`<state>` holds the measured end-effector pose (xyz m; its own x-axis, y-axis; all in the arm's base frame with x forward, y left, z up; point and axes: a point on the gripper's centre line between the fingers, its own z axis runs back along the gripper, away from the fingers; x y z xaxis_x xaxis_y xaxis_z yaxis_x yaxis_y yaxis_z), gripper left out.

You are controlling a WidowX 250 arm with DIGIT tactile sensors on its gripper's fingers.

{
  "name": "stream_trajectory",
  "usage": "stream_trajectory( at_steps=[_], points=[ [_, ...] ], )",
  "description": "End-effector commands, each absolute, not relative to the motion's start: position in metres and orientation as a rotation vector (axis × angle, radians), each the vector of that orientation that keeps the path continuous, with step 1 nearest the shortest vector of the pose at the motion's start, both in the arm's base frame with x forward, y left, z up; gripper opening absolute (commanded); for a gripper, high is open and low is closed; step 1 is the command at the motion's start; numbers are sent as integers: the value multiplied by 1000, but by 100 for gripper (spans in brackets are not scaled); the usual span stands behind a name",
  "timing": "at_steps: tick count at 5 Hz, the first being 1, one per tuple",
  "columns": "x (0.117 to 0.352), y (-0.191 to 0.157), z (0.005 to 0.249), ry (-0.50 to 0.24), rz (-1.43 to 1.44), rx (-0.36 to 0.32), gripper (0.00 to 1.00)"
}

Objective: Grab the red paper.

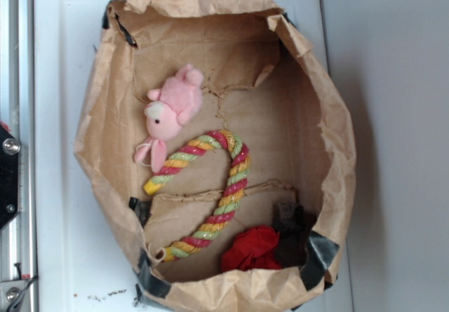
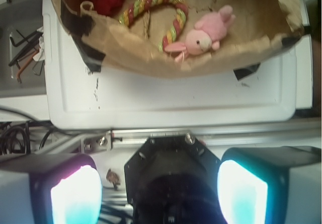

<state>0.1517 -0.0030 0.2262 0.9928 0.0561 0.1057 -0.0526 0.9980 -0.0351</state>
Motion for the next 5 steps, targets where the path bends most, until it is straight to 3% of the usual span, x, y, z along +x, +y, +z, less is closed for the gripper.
stream_trajectory(
  at_steps=[1, 3, 4, 5],
  points=[
    [194, 14, 213, -142, 45, 8, 100],
    [249, 3, 194, -179, -127, 41, 100],
    [264, -6, 189, -218, -275, 55, 100],
    [263, -17, 189, -255, -415, 68, 100]
  ],
)
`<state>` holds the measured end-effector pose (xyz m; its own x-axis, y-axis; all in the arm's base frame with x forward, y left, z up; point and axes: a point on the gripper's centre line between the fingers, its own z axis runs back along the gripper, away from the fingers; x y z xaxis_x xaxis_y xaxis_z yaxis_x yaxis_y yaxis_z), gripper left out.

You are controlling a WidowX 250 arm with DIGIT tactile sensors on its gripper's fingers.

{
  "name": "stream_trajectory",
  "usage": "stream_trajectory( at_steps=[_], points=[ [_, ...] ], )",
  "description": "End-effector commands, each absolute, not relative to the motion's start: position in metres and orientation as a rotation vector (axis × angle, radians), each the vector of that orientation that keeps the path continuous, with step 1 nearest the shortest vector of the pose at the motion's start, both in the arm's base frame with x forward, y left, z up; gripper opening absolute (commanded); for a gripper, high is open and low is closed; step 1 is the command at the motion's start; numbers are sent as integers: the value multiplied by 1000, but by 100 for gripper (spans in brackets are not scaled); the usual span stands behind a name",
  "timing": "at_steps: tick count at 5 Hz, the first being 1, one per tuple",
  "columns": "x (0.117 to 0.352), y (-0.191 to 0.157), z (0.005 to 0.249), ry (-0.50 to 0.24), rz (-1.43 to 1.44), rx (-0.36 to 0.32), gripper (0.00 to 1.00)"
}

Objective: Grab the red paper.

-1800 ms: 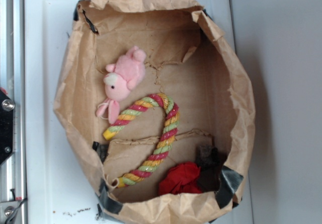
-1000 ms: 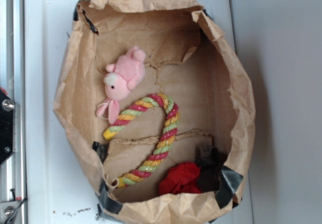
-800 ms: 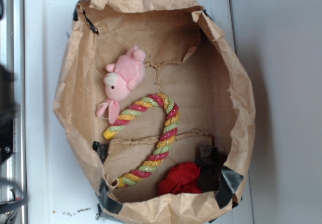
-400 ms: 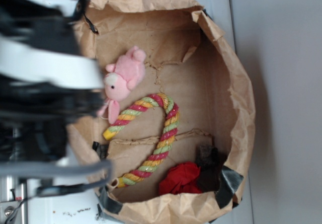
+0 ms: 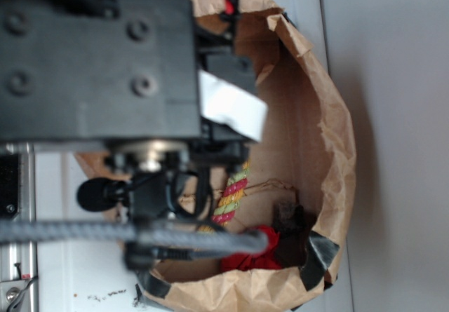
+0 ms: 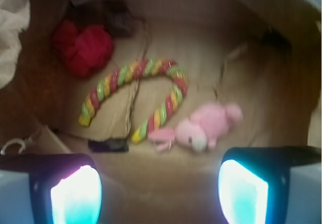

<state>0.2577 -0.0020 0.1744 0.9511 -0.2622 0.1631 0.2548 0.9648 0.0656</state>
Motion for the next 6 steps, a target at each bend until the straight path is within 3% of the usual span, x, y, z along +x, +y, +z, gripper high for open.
stream_trajectory(
  at_steps=[1, 3, 4, 6],
  points=[
    [248, -31, 194, -301, -594, 23, 100],
    [241, -35, 195, -308, -678, -17, 100],
    [274, -23, 165, -283, -700, -14, 100],
    [274, -23, 165, -283, -700, -14, 100]
  ],
)
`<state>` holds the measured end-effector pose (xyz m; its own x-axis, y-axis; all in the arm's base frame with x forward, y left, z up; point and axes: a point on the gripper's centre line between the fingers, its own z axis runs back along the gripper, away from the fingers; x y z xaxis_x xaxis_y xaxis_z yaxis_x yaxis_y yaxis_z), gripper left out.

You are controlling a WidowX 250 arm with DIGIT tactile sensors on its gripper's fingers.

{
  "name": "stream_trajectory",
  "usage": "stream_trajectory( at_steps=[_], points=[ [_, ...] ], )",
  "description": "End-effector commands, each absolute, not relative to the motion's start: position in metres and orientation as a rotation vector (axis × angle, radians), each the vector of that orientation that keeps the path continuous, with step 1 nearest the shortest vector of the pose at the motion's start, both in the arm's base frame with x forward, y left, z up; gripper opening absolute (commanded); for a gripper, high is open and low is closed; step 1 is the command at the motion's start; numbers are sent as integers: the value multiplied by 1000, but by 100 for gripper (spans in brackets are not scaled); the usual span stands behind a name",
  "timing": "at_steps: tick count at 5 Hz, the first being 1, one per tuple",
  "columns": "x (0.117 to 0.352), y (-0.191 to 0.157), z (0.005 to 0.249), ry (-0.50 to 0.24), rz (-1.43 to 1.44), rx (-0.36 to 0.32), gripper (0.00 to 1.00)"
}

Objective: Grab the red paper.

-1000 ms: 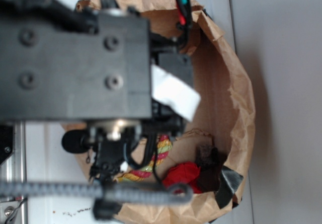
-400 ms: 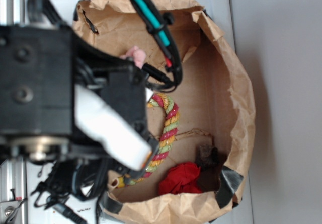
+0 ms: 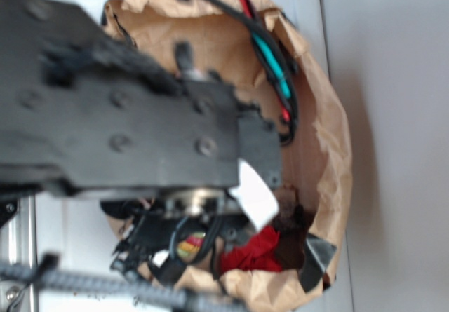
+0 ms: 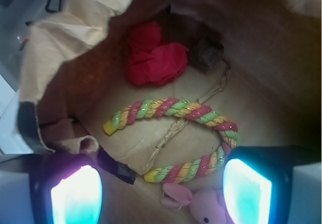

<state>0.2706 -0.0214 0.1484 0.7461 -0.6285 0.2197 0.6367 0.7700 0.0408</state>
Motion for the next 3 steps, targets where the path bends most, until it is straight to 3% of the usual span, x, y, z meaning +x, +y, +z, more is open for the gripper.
stream_trajectory(
  at_steps=[1, 2, 3],
  points=[
    [274, -23, 165, -283, -700, -14, 100],
    [274, -23, 165, -283, -700, -14, 100],
    [264, -18, 178, -336, -683, 8, 100]
  ],
)
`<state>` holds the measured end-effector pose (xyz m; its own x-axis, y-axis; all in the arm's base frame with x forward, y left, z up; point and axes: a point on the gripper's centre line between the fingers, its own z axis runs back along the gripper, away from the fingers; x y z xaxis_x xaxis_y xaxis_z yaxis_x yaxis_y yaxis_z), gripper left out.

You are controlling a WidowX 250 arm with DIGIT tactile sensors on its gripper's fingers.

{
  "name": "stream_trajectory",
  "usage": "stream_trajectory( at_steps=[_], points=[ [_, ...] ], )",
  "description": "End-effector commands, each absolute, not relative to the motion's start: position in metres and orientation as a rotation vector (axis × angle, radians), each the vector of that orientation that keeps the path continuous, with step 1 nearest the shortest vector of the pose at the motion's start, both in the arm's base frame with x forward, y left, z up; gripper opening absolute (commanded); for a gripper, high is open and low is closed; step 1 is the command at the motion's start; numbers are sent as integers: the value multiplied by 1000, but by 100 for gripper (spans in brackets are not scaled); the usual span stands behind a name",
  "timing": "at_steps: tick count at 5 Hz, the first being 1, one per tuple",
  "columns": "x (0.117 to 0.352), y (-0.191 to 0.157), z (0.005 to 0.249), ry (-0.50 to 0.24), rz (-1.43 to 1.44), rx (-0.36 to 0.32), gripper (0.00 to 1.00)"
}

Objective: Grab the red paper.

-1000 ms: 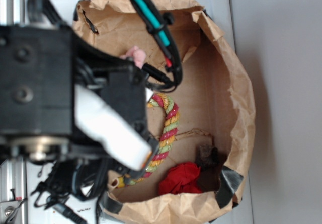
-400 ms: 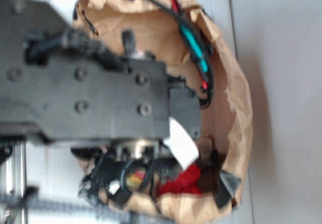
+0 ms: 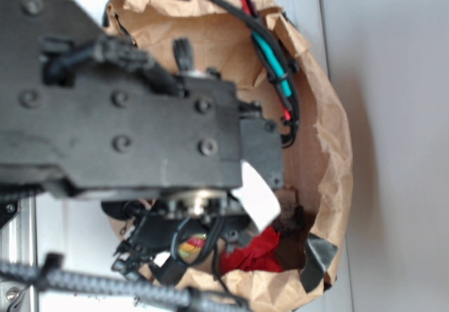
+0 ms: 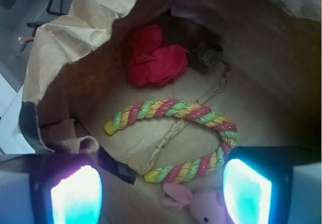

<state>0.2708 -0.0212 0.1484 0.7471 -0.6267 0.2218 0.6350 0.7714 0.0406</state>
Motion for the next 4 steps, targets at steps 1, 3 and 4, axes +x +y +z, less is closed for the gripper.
stream_trajectory(
  at_steps=[1, 3, 4],
  points=[
    [220, -18, 222, -363, -621, 28, 100],
    [225, 1, 221, -330, -548, 50, 100],
    [228, 5, 217, -284, -516, 63, 100]
  ],
)
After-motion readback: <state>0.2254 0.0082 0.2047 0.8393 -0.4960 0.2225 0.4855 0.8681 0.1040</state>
